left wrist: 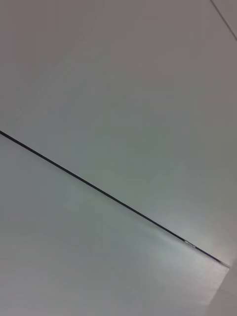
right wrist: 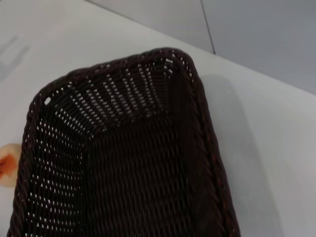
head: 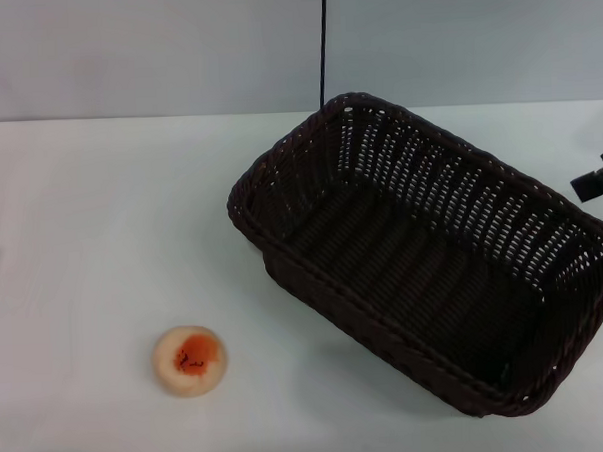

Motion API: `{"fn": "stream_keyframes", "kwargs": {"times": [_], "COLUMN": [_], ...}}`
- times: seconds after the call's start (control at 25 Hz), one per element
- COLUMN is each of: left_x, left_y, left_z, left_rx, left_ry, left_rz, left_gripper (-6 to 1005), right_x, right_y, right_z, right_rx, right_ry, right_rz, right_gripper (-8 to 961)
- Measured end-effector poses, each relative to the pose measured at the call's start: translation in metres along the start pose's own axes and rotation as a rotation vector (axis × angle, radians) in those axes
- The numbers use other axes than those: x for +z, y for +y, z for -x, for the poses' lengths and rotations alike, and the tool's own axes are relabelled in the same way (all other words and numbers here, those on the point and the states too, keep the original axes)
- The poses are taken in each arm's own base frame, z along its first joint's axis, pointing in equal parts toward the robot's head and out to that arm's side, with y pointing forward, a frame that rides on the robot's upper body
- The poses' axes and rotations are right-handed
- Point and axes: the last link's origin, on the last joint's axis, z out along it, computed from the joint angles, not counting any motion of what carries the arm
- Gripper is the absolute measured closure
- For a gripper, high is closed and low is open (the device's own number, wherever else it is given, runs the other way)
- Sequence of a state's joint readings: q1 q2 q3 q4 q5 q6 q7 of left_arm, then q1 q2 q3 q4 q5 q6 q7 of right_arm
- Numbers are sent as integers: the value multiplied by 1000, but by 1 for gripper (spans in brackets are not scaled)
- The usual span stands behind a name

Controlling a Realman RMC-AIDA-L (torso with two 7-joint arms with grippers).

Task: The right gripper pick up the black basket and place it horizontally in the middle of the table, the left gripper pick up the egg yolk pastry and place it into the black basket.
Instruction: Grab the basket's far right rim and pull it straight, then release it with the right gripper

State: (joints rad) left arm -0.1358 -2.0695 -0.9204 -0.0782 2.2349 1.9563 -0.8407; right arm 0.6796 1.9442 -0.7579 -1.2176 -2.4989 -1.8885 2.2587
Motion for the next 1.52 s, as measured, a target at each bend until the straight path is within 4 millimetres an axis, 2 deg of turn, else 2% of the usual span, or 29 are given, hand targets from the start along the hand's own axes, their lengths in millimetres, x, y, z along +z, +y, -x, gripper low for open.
{"fn": "stream_keyframes", "kwargs": {"times": [0.44, 0.68, 1.08, 1.36, 1.52], "left_x": [-1, -2, 0, -1, 0], "left_y": [-1, -1, 0, 0, 0], "left_z": [0, 0, 1, 1, 2], "left_rx": [1, 1, -2, -2, -4], "left_ry": [-7, -7, -9, -11, -13], "left_rz": [-6, -6, -2, -2, 0], "left_gripper": [234, 238, 244, 248, 251], "right_x": [15, 30, 48, 50, 51], "right_y": [-3, -3, 1, 1, 0], "right_z": [-9, -19, -25, -27, -27], "right_rx": [25, 39, 13, 0, -4], "right_ry": [45, 132, 178, 189, 186], "right_rz": [23, 0, 23, 18, 15], "right_gripper": [227, 237, 252, 263, 444]}}
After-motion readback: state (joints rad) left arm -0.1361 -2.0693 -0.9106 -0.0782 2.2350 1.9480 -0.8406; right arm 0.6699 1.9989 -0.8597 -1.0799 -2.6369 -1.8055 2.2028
